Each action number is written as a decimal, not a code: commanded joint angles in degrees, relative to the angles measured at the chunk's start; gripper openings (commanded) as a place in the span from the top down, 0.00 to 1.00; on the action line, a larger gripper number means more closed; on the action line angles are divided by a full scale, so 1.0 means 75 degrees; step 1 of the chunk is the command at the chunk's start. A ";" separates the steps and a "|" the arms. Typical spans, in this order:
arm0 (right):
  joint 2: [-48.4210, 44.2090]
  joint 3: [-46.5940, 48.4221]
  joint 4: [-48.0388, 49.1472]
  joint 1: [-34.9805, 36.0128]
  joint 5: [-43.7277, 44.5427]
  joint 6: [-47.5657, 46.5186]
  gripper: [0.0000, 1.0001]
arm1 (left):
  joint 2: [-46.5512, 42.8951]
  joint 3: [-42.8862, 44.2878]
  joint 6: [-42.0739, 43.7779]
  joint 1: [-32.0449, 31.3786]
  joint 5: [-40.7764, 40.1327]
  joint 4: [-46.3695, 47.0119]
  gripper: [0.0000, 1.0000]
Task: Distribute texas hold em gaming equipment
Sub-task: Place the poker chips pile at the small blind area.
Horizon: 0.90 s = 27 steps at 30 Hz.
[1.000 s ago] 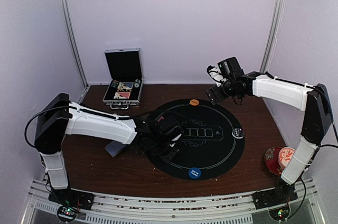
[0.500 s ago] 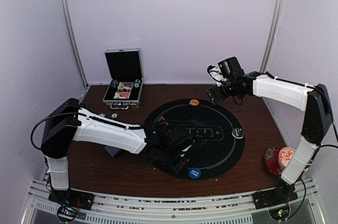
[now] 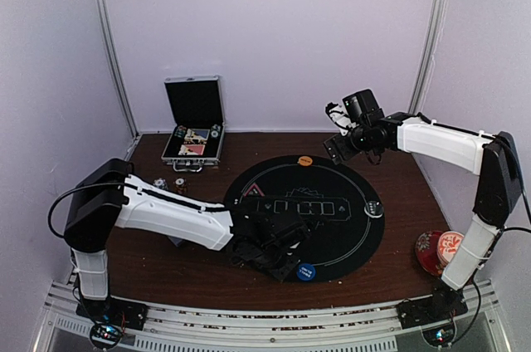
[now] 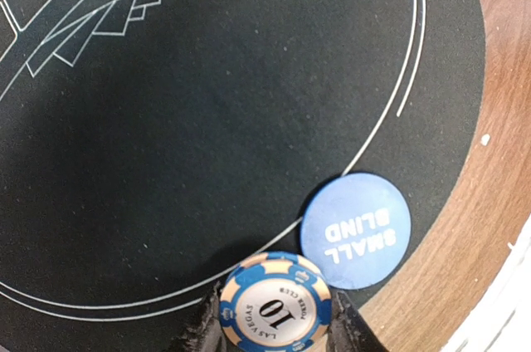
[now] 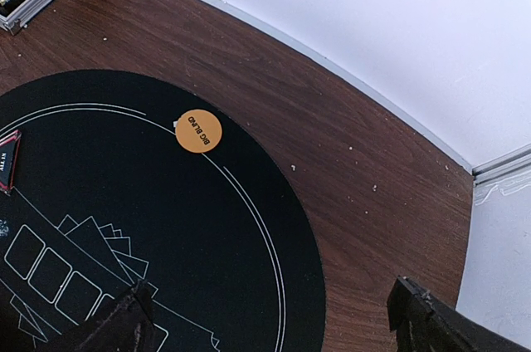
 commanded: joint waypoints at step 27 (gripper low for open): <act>-0.0182 0.0002 0.0087 -0.0039 -0.0063 0.0039 0.00 | -0.1370 0.0134 -0.0594 -0.0061 -0.1938 -0.0903 0.02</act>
